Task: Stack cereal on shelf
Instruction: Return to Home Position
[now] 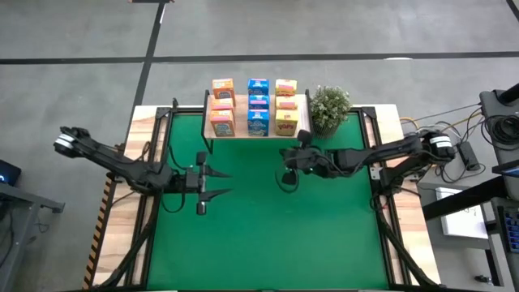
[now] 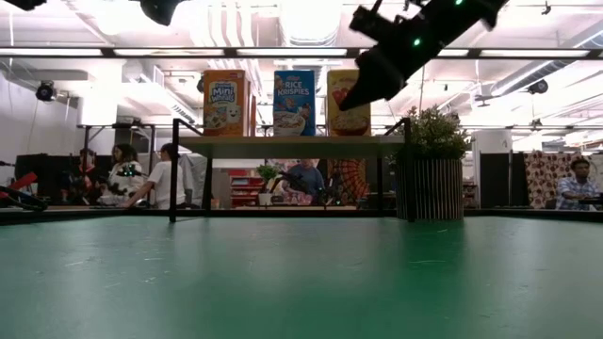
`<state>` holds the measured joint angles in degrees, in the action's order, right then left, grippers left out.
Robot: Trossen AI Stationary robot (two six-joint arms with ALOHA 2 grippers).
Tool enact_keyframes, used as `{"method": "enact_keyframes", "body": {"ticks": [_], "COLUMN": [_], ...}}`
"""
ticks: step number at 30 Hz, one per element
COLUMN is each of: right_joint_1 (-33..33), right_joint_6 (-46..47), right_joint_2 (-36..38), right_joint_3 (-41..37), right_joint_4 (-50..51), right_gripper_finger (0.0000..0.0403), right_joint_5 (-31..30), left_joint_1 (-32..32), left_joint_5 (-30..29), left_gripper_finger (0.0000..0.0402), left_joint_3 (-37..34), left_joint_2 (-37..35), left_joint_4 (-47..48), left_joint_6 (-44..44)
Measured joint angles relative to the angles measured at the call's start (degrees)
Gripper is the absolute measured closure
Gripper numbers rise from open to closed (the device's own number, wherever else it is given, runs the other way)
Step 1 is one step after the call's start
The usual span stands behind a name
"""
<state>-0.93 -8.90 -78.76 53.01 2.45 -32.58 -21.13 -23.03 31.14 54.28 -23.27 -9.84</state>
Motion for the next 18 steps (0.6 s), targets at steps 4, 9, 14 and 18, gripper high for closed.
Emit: {"method": "enact_keyframes", "body": {"ticks": [4,9,14,18], "right_joint_1": [-2.62,-3.75,-3.73,-3.71], "right_joint_6": [-0.41,-0.78,-0.69,-0.71], "right_joint_2": [2.17,7.21,13.87,19.62], "right_joint_3": [-1.76,-8.15,-16.69,-23.24], "right_joint_4": [-0.58,-7.47,-15.94,-22.79], "right_gripper_finger": [0.0394,0.0394,0.0394,0.0394], "right_joint_5": [0.19,6.12,10.60,11.99], "left_joint_1": [-1.46,-2.72,-2.88,-2.88], "left_joint_5": [0.00,0.03,0.02,0.04], "left_gripper_finger": [0.0242,0.0242,0.0242,0.0242], "left_joint_3": [0.00,0.00,-1.31,-4.40], "left_joint_2": [-4.92,-11.56,-16.39,-20.48], "left_joint_4": [5.91,15.64,21.05,21.22], "left_joint_6": [-0.44,-0.25,0.20,-0.58]}}
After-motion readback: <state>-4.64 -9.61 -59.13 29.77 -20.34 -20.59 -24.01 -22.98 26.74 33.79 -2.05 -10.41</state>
